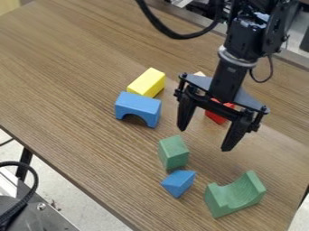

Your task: Move the green cube on top of blue arch

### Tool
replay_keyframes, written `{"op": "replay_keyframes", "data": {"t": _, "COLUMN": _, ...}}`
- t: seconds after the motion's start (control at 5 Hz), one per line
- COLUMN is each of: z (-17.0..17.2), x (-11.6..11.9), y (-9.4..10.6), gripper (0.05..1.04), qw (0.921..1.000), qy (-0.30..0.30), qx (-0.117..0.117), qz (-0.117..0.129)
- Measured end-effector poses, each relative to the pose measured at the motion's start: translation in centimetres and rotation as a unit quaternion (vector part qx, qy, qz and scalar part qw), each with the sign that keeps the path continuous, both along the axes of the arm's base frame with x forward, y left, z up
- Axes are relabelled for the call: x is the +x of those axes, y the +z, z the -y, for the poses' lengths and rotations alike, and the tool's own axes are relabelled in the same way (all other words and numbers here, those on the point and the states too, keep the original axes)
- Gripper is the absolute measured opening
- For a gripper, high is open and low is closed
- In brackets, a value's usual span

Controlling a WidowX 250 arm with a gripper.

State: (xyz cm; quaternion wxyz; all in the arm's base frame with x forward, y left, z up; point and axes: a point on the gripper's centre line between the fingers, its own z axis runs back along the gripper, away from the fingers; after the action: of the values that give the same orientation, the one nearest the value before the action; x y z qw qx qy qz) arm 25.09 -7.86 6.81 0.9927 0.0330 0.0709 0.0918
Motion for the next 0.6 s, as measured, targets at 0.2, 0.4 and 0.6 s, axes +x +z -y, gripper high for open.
{"op": "replay_keyframes", "data": {"t": 0.2, "z": -0.1, "x": -0.4, "y": -0.7, "gripper": 1.0, "qw": 0.9999, "qy": 0.0, "qx": 0.004, "qz": -0.015}}
{"op": "replay_keyframes", "data": {"t": 0.4, "z": -0.9, "x": 0.3, "y": -0.2, "gripper": 1.0, "qw": 0.9998, "qy": 0.011, "qx": 0.012, "qz": -0.012}}
{"op": "replay_keyframes", "data": {"t": 0.6, "z": -1.1, "x": 2.4, "y": -1.0, "gripper": 1.0, "qw": 0.9975, "qy": 0.009, "qx": 0.035, "qz": -0.061}}
